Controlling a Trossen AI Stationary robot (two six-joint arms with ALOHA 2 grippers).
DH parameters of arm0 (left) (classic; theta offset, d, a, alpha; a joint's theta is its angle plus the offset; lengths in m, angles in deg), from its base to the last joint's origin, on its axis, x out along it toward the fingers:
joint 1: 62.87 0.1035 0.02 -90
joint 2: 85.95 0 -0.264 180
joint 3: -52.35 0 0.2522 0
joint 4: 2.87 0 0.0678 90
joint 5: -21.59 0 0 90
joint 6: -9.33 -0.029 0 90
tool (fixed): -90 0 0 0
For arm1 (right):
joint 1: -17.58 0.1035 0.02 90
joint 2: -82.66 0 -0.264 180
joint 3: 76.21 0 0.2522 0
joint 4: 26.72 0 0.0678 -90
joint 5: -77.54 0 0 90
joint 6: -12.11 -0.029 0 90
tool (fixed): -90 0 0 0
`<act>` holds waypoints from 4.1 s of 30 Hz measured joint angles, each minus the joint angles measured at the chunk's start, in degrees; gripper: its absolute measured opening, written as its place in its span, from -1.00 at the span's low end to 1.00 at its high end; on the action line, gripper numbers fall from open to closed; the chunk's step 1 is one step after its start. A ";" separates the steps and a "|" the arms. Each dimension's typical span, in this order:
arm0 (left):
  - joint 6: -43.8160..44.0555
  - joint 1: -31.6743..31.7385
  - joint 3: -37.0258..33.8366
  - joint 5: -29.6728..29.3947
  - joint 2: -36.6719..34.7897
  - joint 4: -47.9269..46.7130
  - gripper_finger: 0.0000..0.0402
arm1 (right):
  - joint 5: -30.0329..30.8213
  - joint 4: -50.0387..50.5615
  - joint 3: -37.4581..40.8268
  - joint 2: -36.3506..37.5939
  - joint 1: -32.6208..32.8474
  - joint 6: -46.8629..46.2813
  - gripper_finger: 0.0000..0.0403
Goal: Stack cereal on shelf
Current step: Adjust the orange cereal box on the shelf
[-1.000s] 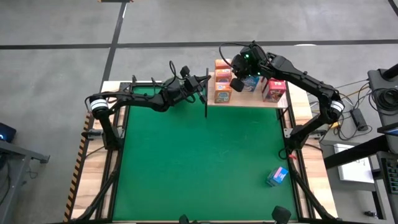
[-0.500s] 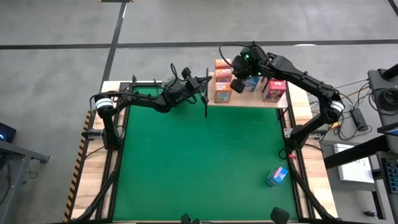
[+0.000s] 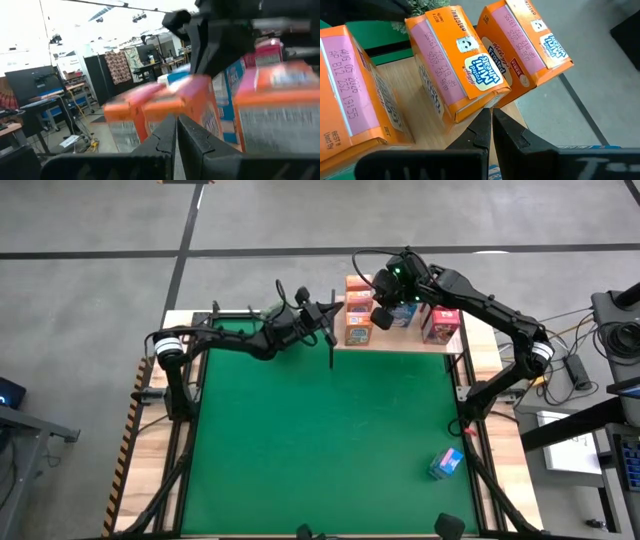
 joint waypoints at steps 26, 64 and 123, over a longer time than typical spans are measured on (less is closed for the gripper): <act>1.32 0.09 4.30 0.29 -0.05 -11.23 -1.00 | 0.70 0.98 0.00 0.09 2.84 0.12 -0.96; 2.83 -1.40 4.25 -3.25 -0.15 -12.44 -1.00 | 3.08 0.87 0.00 0.04 2.89 0.23 -0.96; 2.54 -2.89 4.23 -3.12 -3.34 -18.95 -1.00 | 3.37 5.21 -3.54 -0.81 2.86 -2.39 -0.96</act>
